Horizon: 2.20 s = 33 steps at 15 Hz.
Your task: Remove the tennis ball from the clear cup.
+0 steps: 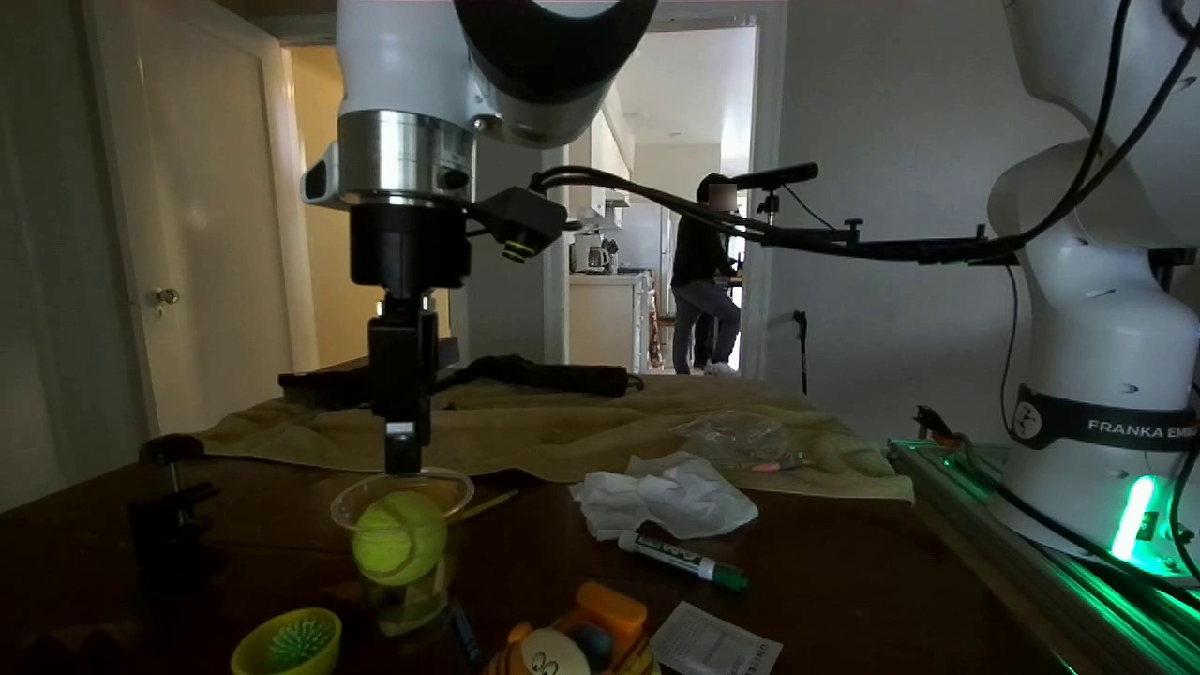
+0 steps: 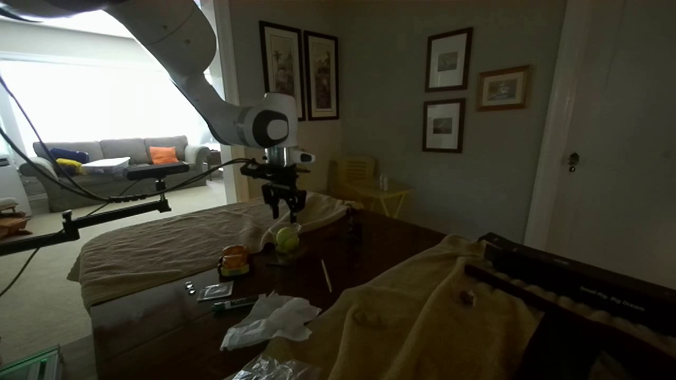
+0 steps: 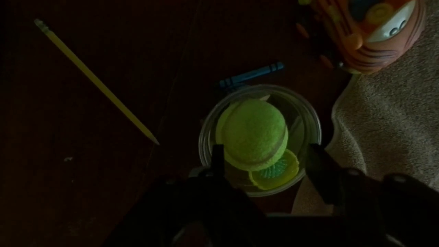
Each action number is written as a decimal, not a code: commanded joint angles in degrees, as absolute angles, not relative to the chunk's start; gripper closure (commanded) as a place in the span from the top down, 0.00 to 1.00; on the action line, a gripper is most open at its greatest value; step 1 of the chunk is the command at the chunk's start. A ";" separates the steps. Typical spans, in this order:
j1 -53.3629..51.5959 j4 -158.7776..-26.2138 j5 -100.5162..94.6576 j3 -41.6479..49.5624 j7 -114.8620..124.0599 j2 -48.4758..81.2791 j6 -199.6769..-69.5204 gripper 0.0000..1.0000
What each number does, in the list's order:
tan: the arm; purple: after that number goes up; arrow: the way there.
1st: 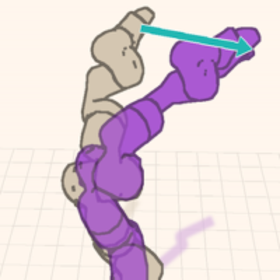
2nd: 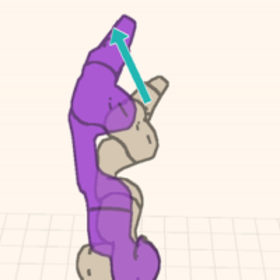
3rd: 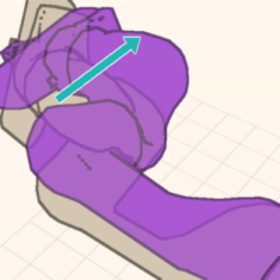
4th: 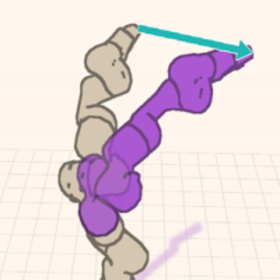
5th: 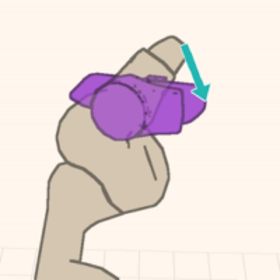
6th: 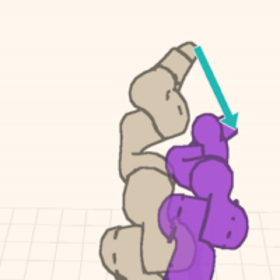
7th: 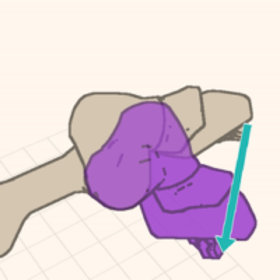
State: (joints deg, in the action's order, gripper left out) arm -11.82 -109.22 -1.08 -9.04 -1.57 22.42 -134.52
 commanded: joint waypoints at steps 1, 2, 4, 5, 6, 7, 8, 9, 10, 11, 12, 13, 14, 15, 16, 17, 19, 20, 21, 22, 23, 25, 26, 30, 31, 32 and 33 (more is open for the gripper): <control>-12.38 -107.21 -1.94 -8.83 -0.15 24.41 -134.64 0.71; -12.47 -107.10 -2.13 -8.75 -0.05 24.73 -134.66 0.76; -12.55 -106.60 -2.25 -8.65 -0.03 25.50 -134.34 0.79; -12.55 -106.37 -2.25 -8.63 -0.11 25.89 -134.35 0.78; -12.57 -106.08 -2.26 -8.60 -0.16 26.34 -134.28 0.77; -12.62 -105.89 -2.32 -8.56 -0.15 26.69 -134.31 0.76; -12.71 -105.54 -2.43 -8.50 -0.07 27.14 -134.14 0.75; -12.77 -105.24 -2.42 -8.51 -0.11 27.55 -134.12 0.75; -12.87 -105.03 -2.51 -8.46 -0.03 27.87 -134.15 0.72; -12.95 -104.70 -2.59 -8.43 -0.06 28.28 -134.06 0.73; -13.02 -104.45 -2.61 -8.41 -0.10 28.61 -133.98 0.72; -13.09 -104.30 -2.66 -8.38 -0.13 28.88 -134.04 0.74; -13.16 -104.03 -2.70 -8.34 -0.13 29.20 -134.04 0.75; -13.24 -103.82 -2.79 -8.28 -0.09 29.45 -134.02 0.79; -13.37 -103.70 -3.01 -8.17 -0.04 29.71 -134.02 0.83; -13.46 -103.56 -3.13 -8.11 -0.05 29.91 -134.02 0.84; -13.67 -103.31 -3.49 -7.97 0.02 30.17 -133.92 0.84; -13.76 -103.18 -3.62 -7.91 0.04 30.31 -133.88 0.81; -13.89 -103.08 -3.79 -7.81 0.09 30.49 -133.81 0.81; -13.97 -102.96 -3.92 -7.76 0.06 30.59 -133.81 0.79; -14.06 -102.84 -4.08 -7.68 0.12 30.74 -133.74 0.78; -14.15 -102.95 -4.38 -7.54 0.17 30.90 -133.49 0.63; -14.17 -103.07 -4.39 -7.54 0.18 31.04 -133.48 0.58; -14.48 -103.35 -4.87 -7.43 0.19 31.54 -133.25 0.58; -14.53 -103.42 -5.01 -7.39 0.21 31.58 -133.25 0.57; -14.63 -103.40 -5.22 -7.30 0.27 31.62 -133.19 0.58; -14.67 -103.35 -5.38 -7.25 0.25 31.70 -133.13 0.57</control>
State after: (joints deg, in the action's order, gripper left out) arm -13.58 -104.57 -3.33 -7.98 -1.54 29.93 -134.40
